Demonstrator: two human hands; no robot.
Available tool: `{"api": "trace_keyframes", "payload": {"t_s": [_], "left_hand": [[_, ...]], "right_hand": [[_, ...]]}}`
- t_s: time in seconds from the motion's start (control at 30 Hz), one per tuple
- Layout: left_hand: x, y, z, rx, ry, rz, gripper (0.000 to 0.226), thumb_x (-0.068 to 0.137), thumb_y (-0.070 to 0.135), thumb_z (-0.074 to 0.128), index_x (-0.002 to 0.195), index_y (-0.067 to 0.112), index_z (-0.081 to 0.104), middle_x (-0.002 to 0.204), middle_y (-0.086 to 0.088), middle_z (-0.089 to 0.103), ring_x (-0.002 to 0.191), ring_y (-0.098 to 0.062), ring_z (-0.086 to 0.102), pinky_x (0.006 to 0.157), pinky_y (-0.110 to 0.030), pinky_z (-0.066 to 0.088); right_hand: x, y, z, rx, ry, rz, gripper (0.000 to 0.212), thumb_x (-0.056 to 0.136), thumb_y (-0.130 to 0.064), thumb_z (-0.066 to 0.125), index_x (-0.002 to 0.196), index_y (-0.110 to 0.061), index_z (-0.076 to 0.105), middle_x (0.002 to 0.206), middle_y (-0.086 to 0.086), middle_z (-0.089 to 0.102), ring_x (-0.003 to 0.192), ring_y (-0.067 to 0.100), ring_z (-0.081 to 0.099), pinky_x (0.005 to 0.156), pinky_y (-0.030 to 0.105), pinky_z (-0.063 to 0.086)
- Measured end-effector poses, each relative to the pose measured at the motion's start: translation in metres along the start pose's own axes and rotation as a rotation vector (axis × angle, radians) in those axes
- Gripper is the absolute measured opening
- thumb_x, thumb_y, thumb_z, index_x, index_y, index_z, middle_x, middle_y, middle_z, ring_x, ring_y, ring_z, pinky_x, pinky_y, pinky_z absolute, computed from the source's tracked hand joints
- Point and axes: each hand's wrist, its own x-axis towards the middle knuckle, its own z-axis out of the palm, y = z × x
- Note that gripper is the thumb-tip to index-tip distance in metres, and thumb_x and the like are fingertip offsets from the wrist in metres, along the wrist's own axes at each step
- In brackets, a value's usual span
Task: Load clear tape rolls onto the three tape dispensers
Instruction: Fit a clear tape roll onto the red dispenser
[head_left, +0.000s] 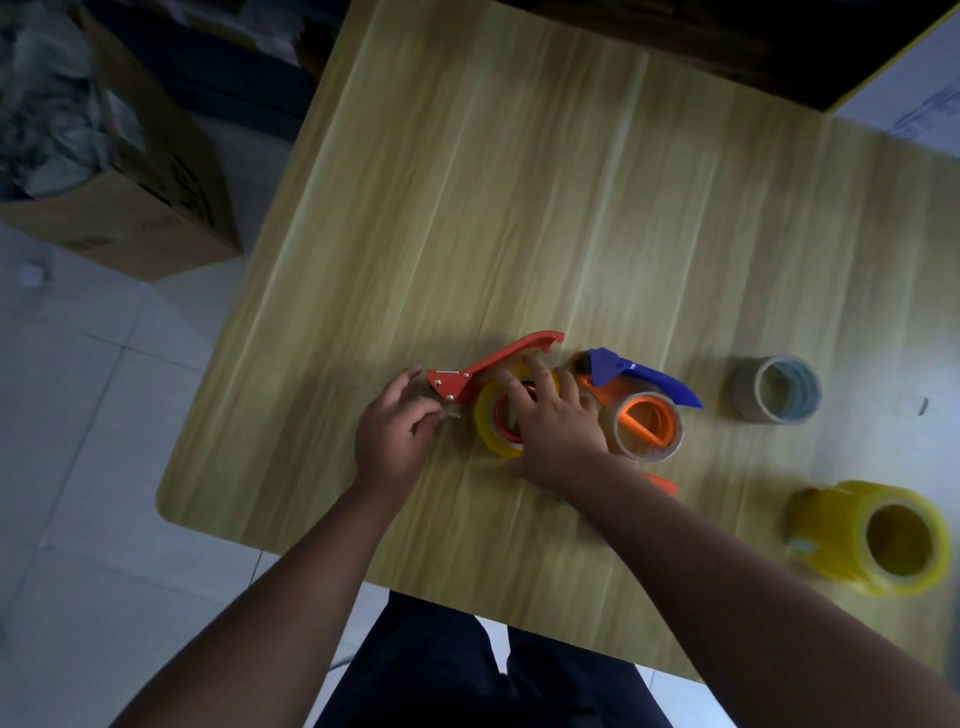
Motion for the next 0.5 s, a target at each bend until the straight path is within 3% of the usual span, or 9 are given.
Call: {"api": "trace_keyframes", "payload": {"t_s": [0.1, 0.17, 0.23, 0.3, 0.37, 0.5], "left_hand": [[0.005, 0.0, 0.003, -0.006, -0.003, 0.055, 0.014, 0.085, 0.02, 0.063, 0.091, 0.018, 0.074, 0.135, -0.006, 0.059, 0.117, -0.021, 0.061, 0.084, -0.035, 0.053], [0.01, -0.002, 0.006, 0.004, 0.008, 0.106, 0.02, 0.086, 0.024, 0.059, 0.091, 0.013, 0.075, 0.131, -0.01, 0.061, 0.111, -0.026, 0.063, 0.083, -0.038, 0.053], [0.014, -0.009, 0.011, 0.041, 0.031, 0.143, 0.027, 0.088, 0.028, 0.057, 0.091, 0.008, 0.075, 0.129, -0.013, 0.062, 0.105, -0.03, 0.065, 0.082, -0.039, 0.053], [0.016, -0.017, 0.015, 0.042, 0.042, 0.132, 0.024, 0.087, 0.028, 0.06, 0.089, 0.009, 0.075, 0.13, -0.013, 0.061, 0.105, -0.03, 0.064, 0.084, -0.041, 0.053], [0.016, -0.02, 0.018, 0.029, 0.047, 0.119, 0.021, 0.085, 0.025, 0.061, 0.087, 0.01, 0.075, 0.131, -0.01, 0.06, 0.107, -0.029, 0.064, 0.085, -0.042, 0.052], [0.019, -0.022, 0.02, 0.021, 0.076, 0.089, 0.03, 0.084, 0.034, 0.063, 0.083, 0.006, 0.073, 0.129, -0.008, 0.062, 0.101, -0.027, 0.066, 0.083, -0.041, 0.053]], "right_hand": [[0.0, -0.004, 0.005, -0.019, 0.002, 0.011, 0.113, 0.079, -0.04, 0.077, 0.151, -0.038, -0.011, 0.161, 0.007, -0.019, 0.146, 0.041, -0.015, 0.112, 0.069, 0.012], [0.001, -0.014, 0.013, -0.029, 0.068, -0.007, 0.101, 0.079, -0.048, 0.072, 0.151, -0.037, 0.002, 0.162, 0.008, -0.016, 0.146, 0.041, -0.018, 0.112, 0.069, 0.005], [0.004, -0.025, 0.023, 0.008, 0.249, -0.047, 0.075, 0.079, -0.055, 0.067, 0.143, -0.035, 0.033, 0.16, 0.012, 0.012, 0.148, 0.041, 0.0, 0.113, 0.067, 0.008], [0.012, -0.034, 0.034, 0.078, 0.42, -0.057, 0.049, 0.078, -0.049, 0.068, 0.122, -0.031, 0.057, 0.145, 0.012, 0.042, 0.141, 0.041, 0.026, 0.112, 0.065, 0.018], [0.021, -0.041, 0.043, 0.161, 0.541, -0.036, 0.031, 0.076, -0.04, 0.07, 0.104, -0.026, 0.068, 0.131, 0.011, 0.056, 0.13, 0.042, 0.041, 0.108, 0.064, 0.025], [0.035, -0.049, 0.049, 0.175, 0.625, 0.029, 0.018, 0.078, -0.036, 0.067, 0.088, -0.022, 0.072, 0.116, 0.008, 0.064, 0.119, 0.04, 0.049, 0.107, 0.06, 0.028]]}}
